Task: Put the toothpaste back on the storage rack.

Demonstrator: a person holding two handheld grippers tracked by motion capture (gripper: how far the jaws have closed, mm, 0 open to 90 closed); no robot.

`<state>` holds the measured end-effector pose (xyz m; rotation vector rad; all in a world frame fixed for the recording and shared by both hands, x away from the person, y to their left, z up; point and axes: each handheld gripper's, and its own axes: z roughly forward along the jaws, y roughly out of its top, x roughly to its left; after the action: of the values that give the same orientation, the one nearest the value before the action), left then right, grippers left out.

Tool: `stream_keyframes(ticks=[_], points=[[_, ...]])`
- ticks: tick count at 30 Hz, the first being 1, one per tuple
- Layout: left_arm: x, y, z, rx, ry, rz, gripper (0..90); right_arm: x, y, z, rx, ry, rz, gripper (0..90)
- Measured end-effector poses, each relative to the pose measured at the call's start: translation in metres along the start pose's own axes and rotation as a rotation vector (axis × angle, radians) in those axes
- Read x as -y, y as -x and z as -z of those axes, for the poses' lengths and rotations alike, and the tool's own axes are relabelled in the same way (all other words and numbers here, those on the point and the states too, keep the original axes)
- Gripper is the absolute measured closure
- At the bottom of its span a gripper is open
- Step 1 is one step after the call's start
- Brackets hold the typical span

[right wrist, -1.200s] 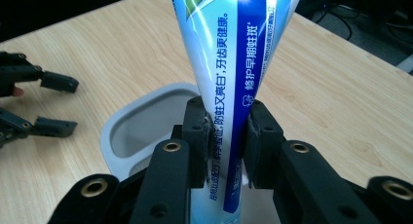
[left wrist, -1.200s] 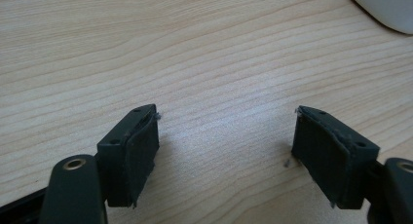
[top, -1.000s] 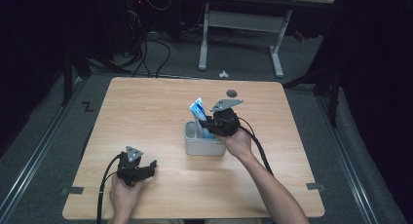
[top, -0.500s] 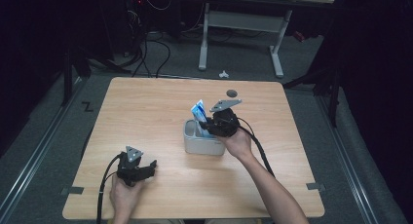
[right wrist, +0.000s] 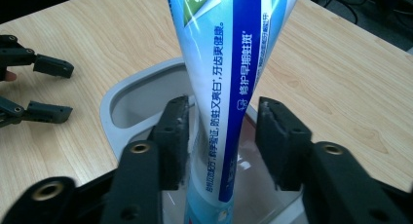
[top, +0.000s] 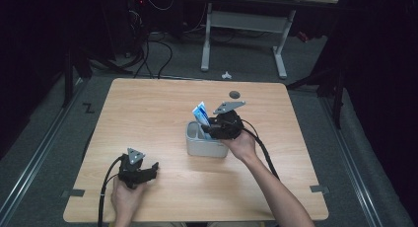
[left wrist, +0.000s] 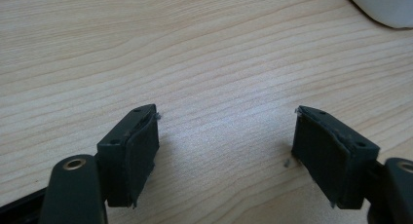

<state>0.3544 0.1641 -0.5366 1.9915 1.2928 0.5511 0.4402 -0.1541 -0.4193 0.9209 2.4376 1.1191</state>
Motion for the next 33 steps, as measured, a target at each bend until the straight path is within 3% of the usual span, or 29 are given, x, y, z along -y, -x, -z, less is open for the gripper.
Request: stream_keyframes(ticks=[7, 23, 33], points=[[0.000, 0.000, 0.000, 0.000, 0.000, 0.000, 25.5, 0.000, 0.001, 0.010, -0.015, 0.031, -0.018, 48.3], [0.000, 0.000, 0.000, 0.000, 0.000, 0.000, 25.5, 0.003, 0.010, 0.034, -0.017, 0.089, -0.059, 49.2], [0.000, 0.000, 0.000, 0.000, 0.000, -0.001, 25.5, 0.013, 0.022, 0.054, -0.003, 0.124, -0.113, 50.0]])
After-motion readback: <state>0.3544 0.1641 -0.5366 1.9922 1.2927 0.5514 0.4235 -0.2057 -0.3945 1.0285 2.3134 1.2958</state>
